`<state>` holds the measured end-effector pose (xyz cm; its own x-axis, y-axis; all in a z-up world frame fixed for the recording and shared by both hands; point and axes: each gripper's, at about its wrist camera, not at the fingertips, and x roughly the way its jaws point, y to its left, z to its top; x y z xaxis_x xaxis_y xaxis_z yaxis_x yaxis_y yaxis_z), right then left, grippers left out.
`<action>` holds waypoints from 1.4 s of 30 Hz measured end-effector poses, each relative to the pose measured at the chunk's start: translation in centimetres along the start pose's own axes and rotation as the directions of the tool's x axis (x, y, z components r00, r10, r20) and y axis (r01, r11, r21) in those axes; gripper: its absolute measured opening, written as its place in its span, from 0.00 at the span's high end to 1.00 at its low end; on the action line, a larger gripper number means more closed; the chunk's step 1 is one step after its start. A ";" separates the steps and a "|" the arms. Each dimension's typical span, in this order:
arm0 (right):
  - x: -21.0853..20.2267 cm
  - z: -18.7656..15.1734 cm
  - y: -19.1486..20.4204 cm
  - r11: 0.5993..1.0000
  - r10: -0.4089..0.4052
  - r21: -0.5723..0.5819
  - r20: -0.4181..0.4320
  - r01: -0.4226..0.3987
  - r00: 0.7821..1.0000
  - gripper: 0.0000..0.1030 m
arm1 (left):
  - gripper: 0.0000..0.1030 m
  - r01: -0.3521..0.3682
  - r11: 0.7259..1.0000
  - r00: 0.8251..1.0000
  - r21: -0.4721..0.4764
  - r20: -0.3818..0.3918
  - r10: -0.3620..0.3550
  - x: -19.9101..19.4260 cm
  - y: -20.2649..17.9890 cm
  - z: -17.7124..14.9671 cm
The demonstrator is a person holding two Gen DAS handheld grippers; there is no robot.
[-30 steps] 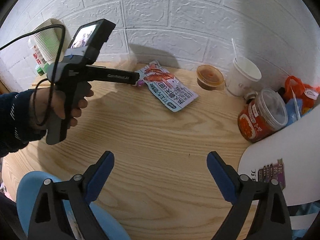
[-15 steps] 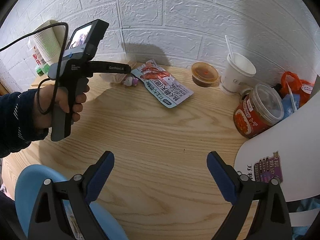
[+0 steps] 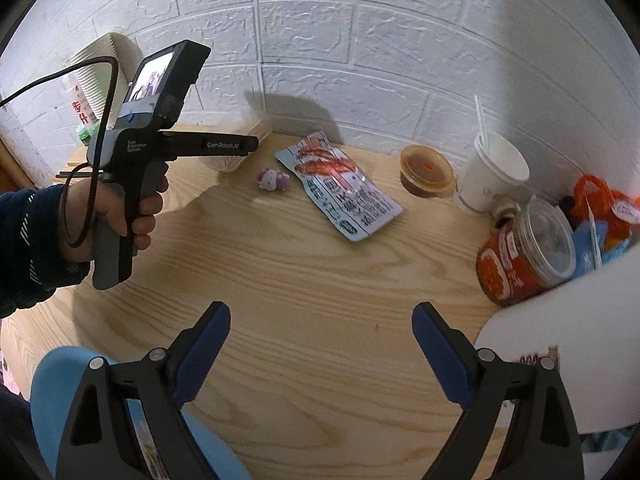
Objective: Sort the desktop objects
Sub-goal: 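Grasp the clear toothpick box with the left tool, then hold the toothpick box with left tool while right tool moves to the Hello Kitty figurine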
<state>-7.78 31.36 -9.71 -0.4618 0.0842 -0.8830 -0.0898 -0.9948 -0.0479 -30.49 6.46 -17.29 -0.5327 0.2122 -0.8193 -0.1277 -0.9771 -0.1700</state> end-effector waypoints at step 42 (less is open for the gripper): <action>6.8 7.5 3.7 0.982 0.084 -0.171 0.005 -0.082 0.996 0.27 | 0.42 0.025 0.995 0.999 0.100 0.030 -0.028 -7.5 8.4 -3.2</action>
<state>-17.86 28.67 -12.35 -0.4722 0.0004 -0.8815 0.1002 -0.9935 -0.0542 -24.91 -3.41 -14.35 -0.5537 0.2397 -0.7975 -0.2240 -0.9652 -0.1347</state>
